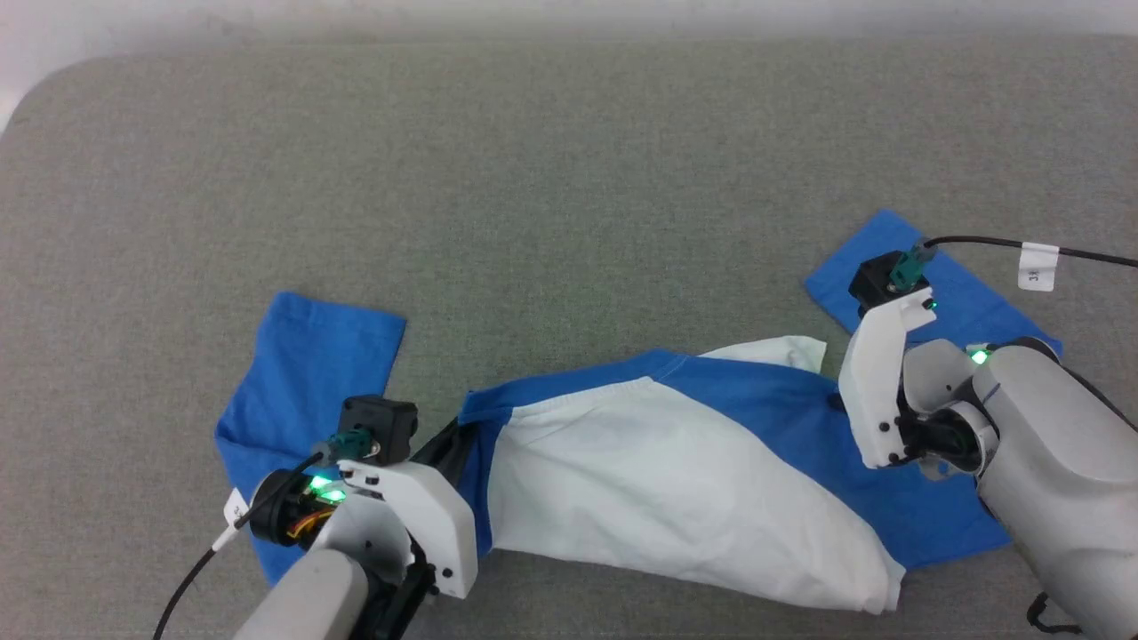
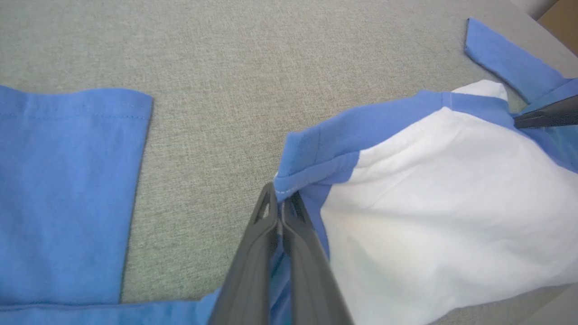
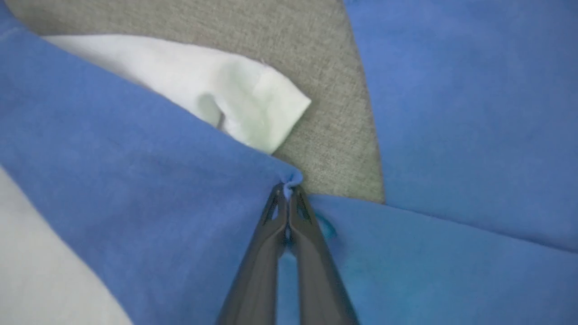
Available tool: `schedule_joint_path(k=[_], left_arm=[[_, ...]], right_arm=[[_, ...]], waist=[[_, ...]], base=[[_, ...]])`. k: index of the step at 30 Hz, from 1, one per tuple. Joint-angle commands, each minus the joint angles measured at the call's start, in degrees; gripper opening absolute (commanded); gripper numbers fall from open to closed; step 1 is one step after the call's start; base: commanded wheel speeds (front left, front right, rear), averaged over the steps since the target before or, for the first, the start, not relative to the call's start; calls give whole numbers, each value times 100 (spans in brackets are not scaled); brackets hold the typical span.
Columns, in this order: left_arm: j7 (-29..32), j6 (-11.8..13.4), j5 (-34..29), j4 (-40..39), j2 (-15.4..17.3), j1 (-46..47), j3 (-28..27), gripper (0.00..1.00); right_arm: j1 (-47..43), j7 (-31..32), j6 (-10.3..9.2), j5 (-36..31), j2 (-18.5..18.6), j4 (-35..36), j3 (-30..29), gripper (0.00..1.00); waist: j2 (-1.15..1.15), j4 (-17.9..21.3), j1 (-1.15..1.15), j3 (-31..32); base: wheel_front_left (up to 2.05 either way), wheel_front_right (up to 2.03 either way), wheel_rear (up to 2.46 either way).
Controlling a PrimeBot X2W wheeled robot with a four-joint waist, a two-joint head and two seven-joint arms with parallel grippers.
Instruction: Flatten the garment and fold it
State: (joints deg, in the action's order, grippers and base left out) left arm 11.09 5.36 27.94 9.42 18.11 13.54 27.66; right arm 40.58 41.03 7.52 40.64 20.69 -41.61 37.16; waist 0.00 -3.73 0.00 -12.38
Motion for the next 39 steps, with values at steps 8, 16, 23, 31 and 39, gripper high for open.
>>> schedule_joint_path(k=[8,16,23,31,39], left_arm=[[-46,-12,159,-122,181,161,-239,0],[64,-144,227,-114,349,975,-480,0],[100,-460,290,776,285,2558,-650,0],[-261,-666,-53,2331,257,4714,-699,0],[-1161,-507,-426,3424,389,6851,-894,0]], right_arm=[[-96,-544,-3,270,289,686,79,0],[262,-1161,-3,10,405,1164,-522,0],[1092,-1535,-3,-531,259,1041,-1152,0],[2614,-2156,-3,-1189,-170,437,-1724,0],[4412,-3645,-3,-2046,-544,-293,-2509,0]], waist=[[0,230,0,741],[0,368,0,1242],[0,462,0,1171],[0,657,0,245],[0,903,0,-1084]], base=[[0,0,0],[0,0,0],[0,0,0],[0,0,0],[0,0,0]])
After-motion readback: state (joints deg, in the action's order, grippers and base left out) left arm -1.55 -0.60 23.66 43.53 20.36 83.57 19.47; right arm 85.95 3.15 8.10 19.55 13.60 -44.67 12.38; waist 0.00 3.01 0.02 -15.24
